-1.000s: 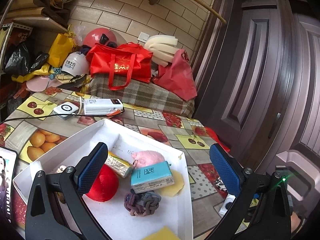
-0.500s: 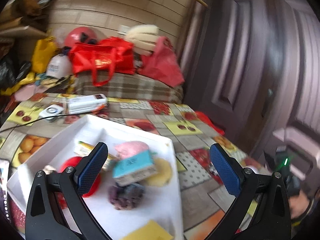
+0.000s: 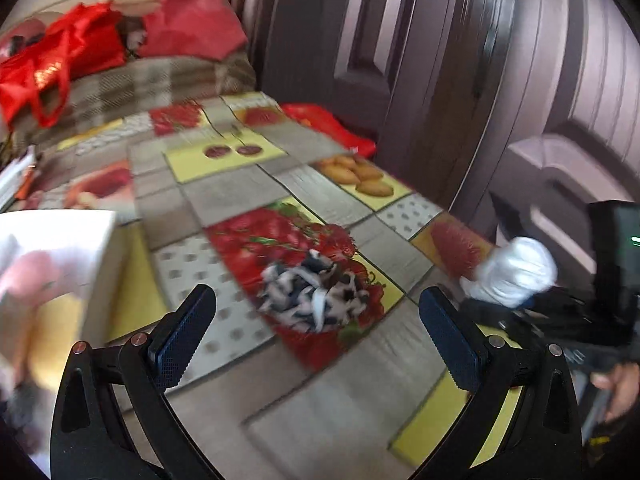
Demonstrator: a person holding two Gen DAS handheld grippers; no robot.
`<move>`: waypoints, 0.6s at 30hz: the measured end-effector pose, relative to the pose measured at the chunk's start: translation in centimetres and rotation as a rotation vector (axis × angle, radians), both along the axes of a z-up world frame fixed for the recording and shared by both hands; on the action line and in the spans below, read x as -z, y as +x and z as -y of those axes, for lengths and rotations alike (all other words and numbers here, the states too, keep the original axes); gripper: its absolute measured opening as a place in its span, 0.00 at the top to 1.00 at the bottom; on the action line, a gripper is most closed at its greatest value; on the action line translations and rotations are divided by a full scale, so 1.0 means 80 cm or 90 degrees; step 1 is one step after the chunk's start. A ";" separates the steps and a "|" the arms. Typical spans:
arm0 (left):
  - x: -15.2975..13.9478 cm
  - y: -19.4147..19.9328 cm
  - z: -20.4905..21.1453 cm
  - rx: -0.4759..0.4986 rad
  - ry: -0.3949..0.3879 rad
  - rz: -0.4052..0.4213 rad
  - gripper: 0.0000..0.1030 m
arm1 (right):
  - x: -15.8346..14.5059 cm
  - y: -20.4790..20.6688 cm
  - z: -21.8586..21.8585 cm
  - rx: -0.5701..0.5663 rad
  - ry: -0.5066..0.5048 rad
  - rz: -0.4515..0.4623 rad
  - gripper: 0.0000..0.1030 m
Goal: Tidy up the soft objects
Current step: 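Grasp the black-and-white scrunchie with the left gripper while the right lifts the sock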
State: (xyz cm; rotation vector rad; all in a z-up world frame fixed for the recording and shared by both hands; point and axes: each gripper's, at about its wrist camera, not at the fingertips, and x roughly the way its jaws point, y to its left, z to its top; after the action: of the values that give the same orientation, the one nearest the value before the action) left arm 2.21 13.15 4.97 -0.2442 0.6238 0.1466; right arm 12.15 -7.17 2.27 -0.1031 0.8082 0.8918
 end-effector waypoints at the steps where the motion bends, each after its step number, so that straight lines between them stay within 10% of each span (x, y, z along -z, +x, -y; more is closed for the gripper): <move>1: 0.005 0.013 0.002 0.002 0.000 -0.012 0.01 | 0.002 0.002 0.001 -0.003 0.005 -0.011 0.60; 7: 0.035 0.072 -0.002 -0.002 -0.009 -0.114 0.01 | 0.006 0.009 0.001 -0.017 0.019 -0.046 0.60; 10: 0.040 0.072 -0.003 0.010 -0.017 -0.120 0.56 | 0.005 0.007 0.002 -0.018 0.023 -0.047 0.60; 18: 0.019 0.020 0.002 -0.004 0.002 -0.037 0.58 | -0.001 0.001 0.004 -0.016 0.025 -0.013 0.60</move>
State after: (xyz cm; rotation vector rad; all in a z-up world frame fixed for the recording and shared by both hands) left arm 3.85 12.97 3.44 -0.2387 0.6799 0.1605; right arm 12.19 -7.48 2.39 -0.0709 0.8092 0.9330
